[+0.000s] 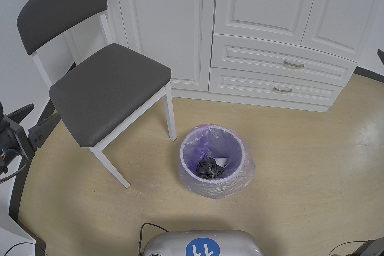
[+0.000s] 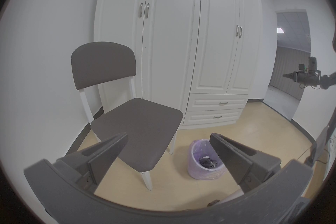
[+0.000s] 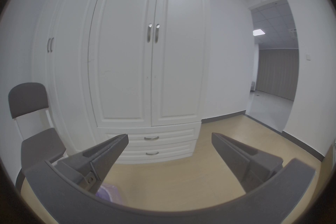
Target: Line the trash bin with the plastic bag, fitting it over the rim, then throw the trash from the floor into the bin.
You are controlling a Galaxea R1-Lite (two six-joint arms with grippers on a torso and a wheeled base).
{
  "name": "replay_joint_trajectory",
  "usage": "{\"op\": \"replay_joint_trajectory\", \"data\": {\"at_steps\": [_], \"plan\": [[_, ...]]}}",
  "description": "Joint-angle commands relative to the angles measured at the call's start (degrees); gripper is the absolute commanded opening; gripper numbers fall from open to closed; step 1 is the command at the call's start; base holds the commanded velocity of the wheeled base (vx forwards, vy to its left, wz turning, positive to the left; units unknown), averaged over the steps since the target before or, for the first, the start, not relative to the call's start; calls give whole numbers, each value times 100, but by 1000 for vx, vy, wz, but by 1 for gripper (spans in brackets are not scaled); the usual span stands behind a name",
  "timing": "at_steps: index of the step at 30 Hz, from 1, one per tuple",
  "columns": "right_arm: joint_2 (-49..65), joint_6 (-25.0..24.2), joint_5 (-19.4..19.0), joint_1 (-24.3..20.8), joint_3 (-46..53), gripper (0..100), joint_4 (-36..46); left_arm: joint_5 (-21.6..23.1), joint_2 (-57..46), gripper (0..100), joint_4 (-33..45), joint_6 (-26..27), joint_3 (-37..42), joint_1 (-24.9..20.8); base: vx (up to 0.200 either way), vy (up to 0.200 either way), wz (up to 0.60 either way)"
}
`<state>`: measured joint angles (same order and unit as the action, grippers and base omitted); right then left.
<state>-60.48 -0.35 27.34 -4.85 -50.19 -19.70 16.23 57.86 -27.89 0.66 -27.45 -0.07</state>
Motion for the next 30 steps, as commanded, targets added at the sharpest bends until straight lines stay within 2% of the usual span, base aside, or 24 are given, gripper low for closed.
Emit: {"op": "replay_joint_trajectory", "data": {"at_steps": [1, 6, 10, 14, 25, 30], "plan": [[1346, 53, 324, 2, -26, 100, 836, -14, -1022, 100, 715, -259, -436, -37, 0, 0, 0], [2260, 35, 298, -7, 9, 100, 1627, -32, -1690, 100, 1594, -338, -876, -37, 0, 0, 0], [3420, 9, 307, 55, 246, 100, 2392, -32, -2481, 100, 2473, -611, -1236, -37, 0, 0, 0], [4228, -9, 298, 151, 484, 100, 2946, -41, -3017, 100, 2877, -725, -1236, -45, 0, 0, 0], [5520, 0, 307, 125, 1266, 100, 3165, -23, -4028, 100, 3809, -874, -1280, -45, 0, 0, 0], [5591, -281, 219, 213, 1363, 100, 3174, -14, -4520, 100, 4310, -874, -1526, -72, 0, 0, 0]]}}
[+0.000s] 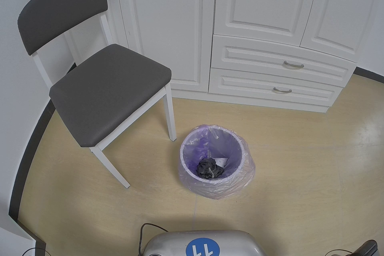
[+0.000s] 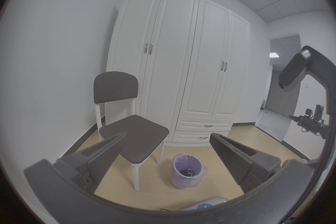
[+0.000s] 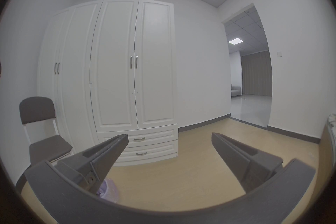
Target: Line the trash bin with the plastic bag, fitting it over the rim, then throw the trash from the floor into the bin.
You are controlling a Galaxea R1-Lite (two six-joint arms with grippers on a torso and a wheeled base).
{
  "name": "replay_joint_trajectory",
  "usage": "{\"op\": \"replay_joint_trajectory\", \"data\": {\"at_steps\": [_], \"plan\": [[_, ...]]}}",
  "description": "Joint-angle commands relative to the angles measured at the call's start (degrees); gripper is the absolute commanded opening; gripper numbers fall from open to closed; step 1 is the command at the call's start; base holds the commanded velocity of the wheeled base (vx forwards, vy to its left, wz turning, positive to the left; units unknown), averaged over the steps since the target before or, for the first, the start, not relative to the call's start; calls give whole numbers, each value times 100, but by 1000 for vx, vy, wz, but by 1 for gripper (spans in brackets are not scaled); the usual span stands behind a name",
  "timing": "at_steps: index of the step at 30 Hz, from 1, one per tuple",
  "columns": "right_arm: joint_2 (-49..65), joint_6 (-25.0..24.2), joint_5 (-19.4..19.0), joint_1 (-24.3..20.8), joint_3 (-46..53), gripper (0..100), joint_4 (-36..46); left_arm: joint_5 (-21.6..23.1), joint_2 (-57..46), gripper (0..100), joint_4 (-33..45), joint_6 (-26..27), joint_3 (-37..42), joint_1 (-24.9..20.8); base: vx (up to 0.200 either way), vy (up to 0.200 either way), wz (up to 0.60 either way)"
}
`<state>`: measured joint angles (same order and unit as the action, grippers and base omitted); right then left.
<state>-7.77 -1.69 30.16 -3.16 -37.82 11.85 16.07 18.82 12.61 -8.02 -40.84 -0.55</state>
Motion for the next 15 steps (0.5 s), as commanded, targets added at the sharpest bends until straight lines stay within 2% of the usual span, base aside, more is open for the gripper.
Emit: {"op": "replay_joint_trajectory", "data": {"at_steps": [1, 4, 7, 12, 15], "plan": [[320, -156, -72, 43, 125, 100, 19, 2, -634, 100, 278, -6, -196, -33, 0, 0, 0], [495, -182, -625, 219, 363, 100, -16, -7, -1074, 100, 761, -6, -346, -305, 0, 0, 0], [777, -191, -1223, 307, 600, 100, -42, -60, -1337, 100, 1007, 2, -346, -385, 0, 0, 0], [777, -165, -1364, 307, 644, 100, -271, -113, -1434, 100, 1042, 11, -319, -174, 0, 0, 0], [777, -147, -1478, 307, 890, 100, -482, -104, -1829, 100, 1104, 46, -91, 46, 0, 0, 0]]}}
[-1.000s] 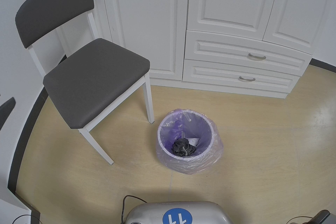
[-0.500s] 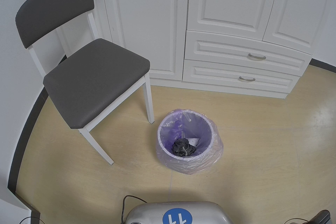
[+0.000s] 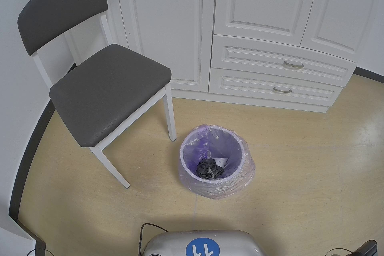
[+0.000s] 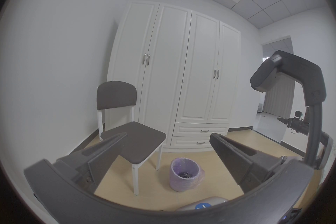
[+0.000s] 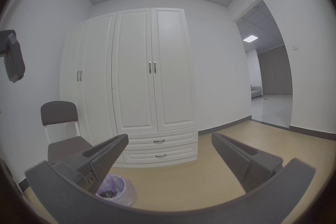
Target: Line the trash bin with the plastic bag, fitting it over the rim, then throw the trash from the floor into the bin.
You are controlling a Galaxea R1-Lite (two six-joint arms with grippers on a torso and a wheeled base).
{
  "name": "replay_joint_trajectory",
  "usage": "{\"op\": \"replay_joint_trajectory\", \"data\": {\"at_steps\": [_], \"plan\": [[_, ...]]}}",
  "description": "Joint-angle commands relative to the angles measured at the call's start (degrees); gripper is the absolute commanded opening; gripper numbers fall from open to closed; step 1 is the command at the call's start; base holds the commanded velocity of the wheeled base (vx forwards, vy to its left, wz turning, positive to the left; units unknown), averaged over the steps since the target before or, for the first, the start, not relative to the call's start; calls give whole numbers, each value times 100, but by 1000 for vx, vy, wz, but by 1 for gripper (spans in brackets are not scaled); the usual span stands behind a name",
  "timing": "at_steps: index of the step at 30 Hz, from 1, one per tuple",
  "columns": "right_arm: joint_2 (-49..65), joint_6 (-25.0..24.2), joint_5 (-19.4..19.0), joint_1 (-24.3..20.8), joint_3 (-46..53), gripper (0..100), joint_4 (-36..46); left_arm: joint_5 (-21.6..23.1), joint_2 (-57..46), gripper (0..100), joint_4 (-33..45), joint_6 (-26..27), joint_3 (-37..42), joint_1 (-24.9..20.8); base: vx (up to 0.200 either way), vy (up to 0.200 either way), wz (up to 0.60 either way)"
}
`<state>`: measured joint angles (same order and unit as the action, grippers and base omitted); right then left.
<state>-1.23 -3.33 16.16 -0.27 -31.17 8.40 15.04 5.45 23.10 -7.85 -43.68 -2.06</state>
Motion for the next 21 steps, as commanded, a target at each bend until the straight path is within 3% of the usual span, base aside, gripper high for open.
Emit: {"op": "replay_joint_trajectory", "data": {"at_steps": [1, 2, 7, 10, 15, 21], "plan": [[123, 25, -131, 18, 393, 100, -277, -54, -545, 100, 54, 108, 404, 232, 0, 0, 0], [123, 25, -131, 18, 393, 100, -277, -54, -545, 100, 54, 108, 404, 232, 0, 0, 0], [123, 52, -324, 18, 1236, 100, -1077, -863, -545, 100, -130, 592, 1204, 224, 0, 0, 0], [123, 271, -324, 18, 1746, 100, -1490, -1302, -545, 100, -1027, 1040, 2135, 224, 0, 0, 0], [123, 473, -333, 18, 2414, 100, -2308, -1777, -536, 100, -2794, 1075, 3726, 232, 0, 0, 0], [123, 421, -324, 18, 3117, 100, -2431, -1970, -545, 100, -2820, 1075, 4368, 232, 0, 0, 0]]}}
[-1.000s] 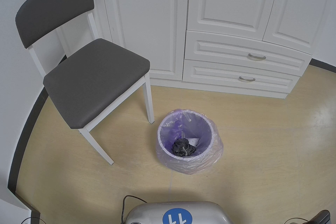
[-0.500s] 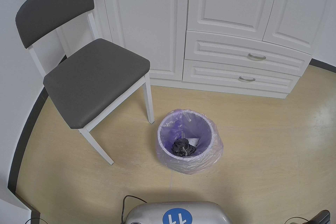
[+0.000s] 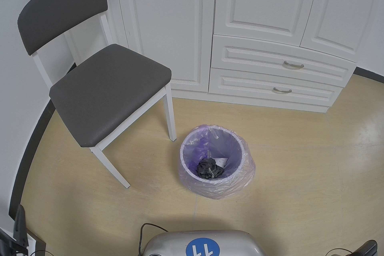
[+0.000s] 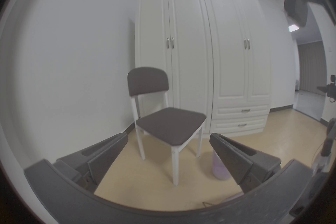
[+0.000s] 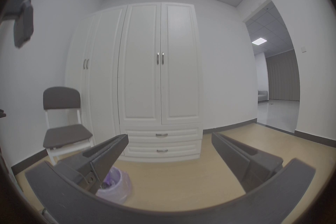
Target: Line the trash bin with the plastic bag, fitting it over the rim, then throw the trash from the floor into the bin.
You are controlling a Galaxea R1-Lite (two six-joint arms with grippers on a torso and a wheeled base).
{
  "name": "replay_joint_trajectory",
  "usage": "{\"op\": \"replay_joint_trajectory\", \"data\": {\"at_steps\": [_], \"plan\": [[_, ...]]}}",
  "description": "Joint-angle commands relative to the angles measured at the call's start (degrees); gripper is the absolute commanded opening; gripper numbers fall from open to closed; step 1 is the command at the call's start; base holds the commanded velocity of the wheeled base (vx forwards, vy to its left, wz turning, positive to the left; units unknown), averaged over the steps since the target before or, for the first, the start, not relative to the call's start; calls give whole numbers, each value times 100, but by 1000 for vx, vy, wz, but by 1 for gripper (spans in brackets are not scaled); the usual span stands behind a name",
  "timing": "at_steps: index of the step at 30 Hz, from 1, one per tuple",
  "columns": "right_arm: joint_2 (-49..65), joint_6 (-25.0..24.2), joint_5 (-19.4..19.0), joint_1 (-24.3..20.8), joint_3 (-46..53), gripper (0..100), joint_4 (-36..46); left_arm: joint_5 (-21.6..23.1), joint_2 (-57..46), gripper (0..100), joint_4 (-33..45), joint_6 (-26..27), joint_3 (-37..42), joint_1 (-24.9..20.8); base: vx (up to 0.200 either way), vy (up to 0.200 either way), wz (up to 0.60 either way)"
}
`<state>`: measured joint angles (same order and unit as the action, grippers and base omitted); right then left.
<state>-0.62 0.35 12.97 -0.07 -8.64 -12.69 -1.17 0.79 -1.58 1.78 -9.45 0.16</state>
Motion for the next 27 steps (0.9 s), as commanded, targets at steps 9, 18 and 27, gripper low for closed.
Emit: {"op": "replay_joint_trajectory", "data": {"at_steps": [9, 18, 27], "plan": [[62, -185, 171, 7, 864, 100, 1041, -648, -79, 100, -167, -11, 945, 11, 0, 0, 0], [62, -62, -392, 7, 856, 100, 1041, -428, -79, 100, -158, -178, 945, 2, 0, 0, 0], [62, 26, -1464, 7, 847, 100, 1120, 205, -79, 100, 264, -2, 901, -16, 0, 0, 0]]}}
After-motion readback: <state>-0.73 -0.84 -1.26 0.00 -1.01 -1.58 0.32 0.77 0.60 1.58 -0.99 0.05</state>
